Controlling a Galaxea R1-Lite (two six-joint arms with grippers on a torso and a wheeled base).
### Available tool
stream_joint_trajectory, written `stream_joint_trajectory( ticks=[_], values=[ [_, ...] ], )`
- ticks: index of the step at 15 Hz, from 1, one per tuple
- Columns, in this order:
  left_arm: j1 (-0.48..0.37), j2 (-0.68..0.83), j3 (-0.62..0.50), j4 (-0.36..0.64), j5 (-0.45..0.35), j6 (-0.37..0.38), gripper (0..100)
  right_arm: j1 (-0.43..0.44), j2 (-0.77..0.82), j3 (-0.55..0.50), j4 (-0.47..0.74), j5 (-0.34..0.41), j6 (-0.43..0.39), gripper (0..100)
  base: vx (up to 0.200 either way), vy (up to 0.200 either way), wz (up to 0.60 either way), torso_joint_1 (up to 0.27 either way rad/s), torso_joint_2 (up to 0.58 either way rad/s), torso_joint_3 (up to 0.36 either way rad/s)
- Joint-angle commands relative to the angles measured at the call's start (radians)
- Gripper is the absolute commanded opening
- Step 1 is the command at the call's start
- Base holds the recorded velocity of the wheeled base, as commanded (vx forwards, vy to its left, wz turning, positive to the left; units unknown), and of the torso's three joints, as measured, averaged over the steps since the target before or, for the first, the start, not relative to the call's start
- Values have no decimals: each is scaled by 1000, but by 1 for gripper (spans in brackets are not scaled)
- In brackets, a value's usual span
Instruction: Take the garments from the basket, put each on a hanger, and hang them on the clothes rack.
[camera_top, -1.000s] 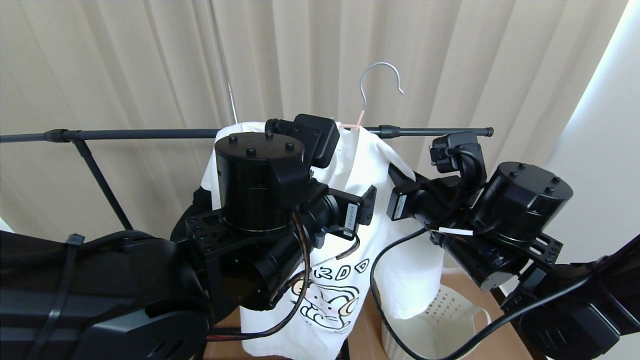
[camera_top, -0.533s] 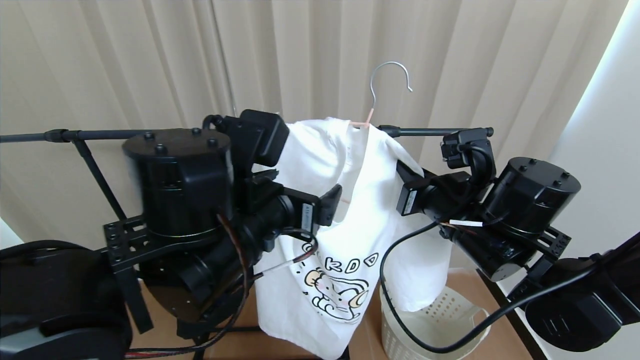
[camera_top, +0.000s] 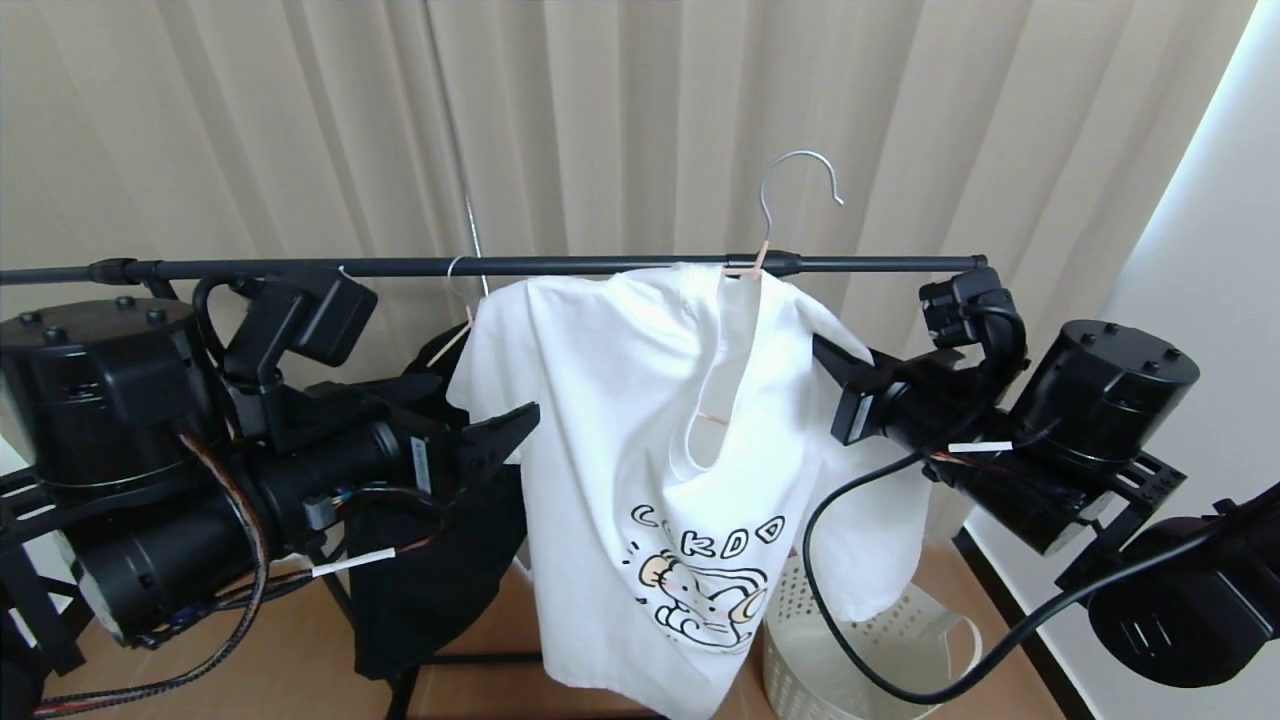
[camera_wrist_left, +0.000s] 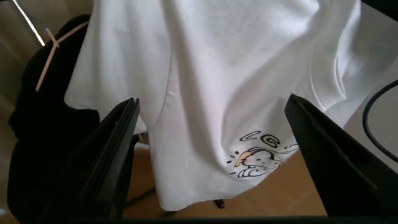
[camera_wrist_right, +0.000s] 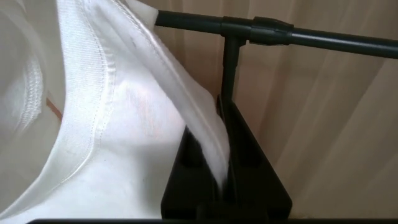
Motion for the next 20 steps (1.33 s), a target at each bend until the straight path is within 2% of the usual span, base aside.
stream_joint_trajectory(
  ticks=[1, 3, 7, 13, 18, 19, 20],
  values=[
    [51, -11, 33, -29, -35, 0, 100, -36, -25, 23, 0, 34, 0, 0, 0, 0, 0, 0, 0, 0],
    [83, 0, 95, -92, -116, 0, 100, -68, -62, 63, 0, 137, 0, 0, 0, 0, 0, 0, 0, 0],
    [121, 29, 167, -190, -202, -35, 100, -100, -71, 89, -2, 218, 0, 0, 0, 0, 0, 0, 0, 0],
    [141, 110, 159, -208, -201, -38, 100, -100, -66, 135, -66, 283, -7, 0, 0, 0, 0, 0, 0, 0],
    [141, 127, 158, -213, -199, -40, 100, -100, -71, 137, -68, 283, -7, 0, 0, 0, 0, 0, 0, 0],
    [141, 132, 164, -236, -197, -41, 0, -100, -71, 137, -66, 283, -7, 0, 0, 0, 0, 0, 0, 0],
    [141, 133, 167, -261, -197, -41, 0, -100, -69, 137, -68, 283, -7, 0, 0, 0, 0, 0, 0, 0]
  ],
)
